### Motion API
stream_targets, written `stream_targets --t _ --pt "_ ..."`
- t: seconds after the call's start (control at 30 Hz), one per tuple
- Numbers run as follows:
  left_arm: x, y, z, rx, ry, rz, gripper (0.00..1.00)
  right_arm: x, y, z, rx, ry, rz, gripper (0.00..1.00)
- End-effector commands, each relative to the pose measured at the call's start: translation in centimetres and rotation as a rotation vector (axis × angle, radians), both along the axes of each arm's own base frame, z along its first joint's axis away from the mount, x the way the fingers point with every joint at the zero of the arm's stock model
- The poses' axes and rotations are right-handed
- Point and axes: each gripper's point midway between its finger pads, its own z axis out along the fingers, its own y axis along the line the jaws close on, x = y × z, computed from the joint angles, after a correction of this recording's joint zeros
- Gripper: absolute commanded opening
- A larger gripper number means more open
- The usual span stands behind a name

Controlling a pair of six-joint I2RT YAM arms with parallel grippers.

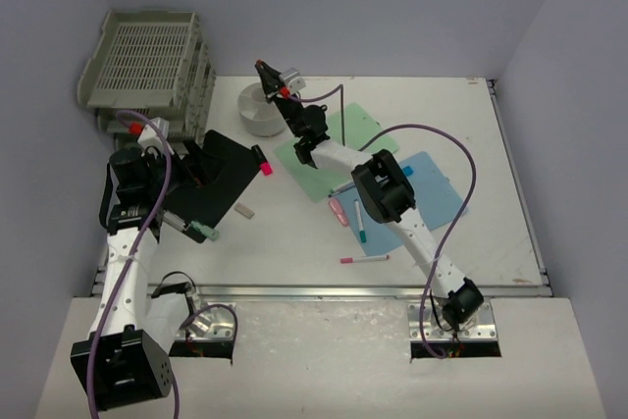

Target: Organize the desk

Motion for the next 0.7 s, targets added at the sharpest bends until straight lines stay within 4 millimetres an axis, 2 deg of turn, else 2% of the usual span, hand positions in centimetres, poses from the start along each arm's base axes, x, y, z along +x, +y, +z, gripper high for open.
stream_targets --t 0.0,0.03,0.17,0.27,0.4,0.53,0.57,0.63,0.67 --pt "0.4 0.5 0.5 0.037 -0.042 0.005 1.00 -0.3 0.1 1.2 0.069 -0.013 0.018 0.00" --pt "0.4 0.5 0.5 0.039 -0.041 0.007 1.00 -0.3 0.1 1.0 0.067 -0.008 0.020 0.02" --pt "0.6 0.6 0.5 0.036 -0.038 0.008 1.00 -0.1 0.3 0.1 0.046 0.008 0.031 0.22" --pt "0.7 0.5 0.5 0.032 -0.035 0.008 1.00 0.1 0.2 -0.3 0.035 0.017 0.032 0.27" --pt "1.0 0.6 0.6 0.026 -0.034 0.006 1.00 0.0 -0.3 0.0 0.025 0.014 0.029 0.34" --pt "1.2 0.5 1.0 0.023 -0.041 0.004 1.00 -1.1 -1.2 2.6 -0.012 -0.024 0.024 0.37" --pt "1.2 0.6 1.1 0.024 -0.043 0.007 1.00 -1.3 -1.6 2.0 -0.045 -0.013 0.009 0.38" --pt "1.3 0.6 1.4 0.025 -0.053 0.010 1.00 -2.4 -3.0 5.2 -0.055 -0.039 -0.014 0.38" --pt "1.2 0.6 1.7 0.028 -0.067 0.012 1.00 -3.1 -4.0 6.1 -0.085 -0.017 -0.013 0.39"
